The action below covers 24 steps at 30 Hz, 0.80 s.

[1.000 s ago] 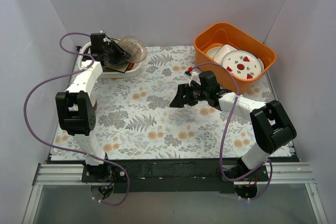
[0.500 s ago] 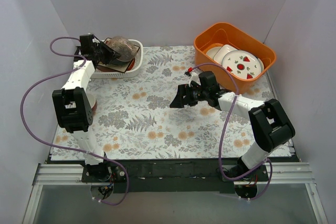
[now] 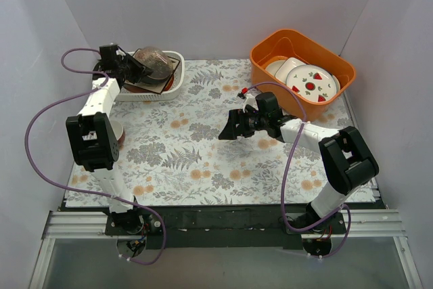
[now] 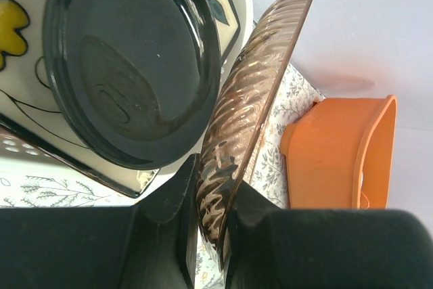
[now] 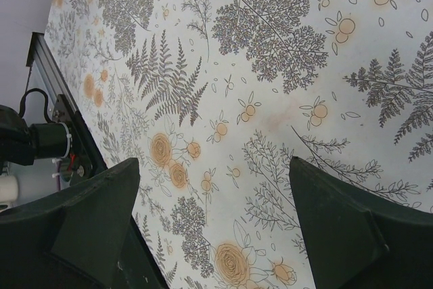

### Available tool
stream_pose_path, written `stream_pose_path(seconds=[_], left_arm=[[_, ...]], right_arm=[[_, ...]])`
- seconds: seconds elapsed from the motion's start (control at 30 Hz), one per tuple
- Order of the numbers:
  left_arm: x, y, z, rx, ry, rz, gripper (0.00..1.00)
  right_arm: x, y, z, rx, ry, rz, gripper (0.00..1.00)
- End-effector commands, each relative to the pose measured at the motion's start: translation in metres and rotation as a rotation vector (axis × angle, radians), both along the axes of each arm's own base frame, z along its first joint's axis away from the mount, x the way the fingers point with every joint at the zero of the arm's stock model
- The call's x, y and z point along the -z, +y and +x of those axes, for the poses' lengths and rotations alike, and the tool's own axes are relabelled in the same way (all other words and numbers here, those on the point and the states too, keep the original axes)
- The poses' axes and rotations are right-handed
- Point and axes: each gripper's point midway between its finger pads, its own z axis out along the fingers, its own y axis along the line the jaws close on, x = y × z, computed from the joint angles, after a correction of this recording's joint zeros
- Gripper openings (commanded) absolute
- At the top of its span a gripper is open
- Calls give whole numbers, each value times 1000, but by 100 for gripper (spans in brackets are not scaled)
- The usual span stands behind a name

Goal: Place the plates into the plastic bin on the countertop
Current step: Place the plate in the plastic bin.

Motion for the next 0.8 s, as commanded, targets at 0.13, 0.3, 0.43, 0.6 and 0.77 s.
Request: stream_pose_path(seconds=[0.13, 0.3, 0.43, 0.6, 0.77], left_arm=[[10, 27, 6, -22, 0, 5, 0], [27, 34, 8, -27, 31, -5, 4], [39, 34, 9, -21, 52, -11, 14], [40, 35, 8, -23, 54, -9, 30], [39, 37, 8, -30, 51, 0, 40]], right_arm=[[-6, 5, 7, -14, -21, 33, 98], [-5, 6, 7, -17, -19, 36, 98], [-6, 6, 7, -18, -18, 37, 98], [-5, 5, 6, -16, -17, 36, 98], [-5, 6, 7, -17, -13, 39, 98]])
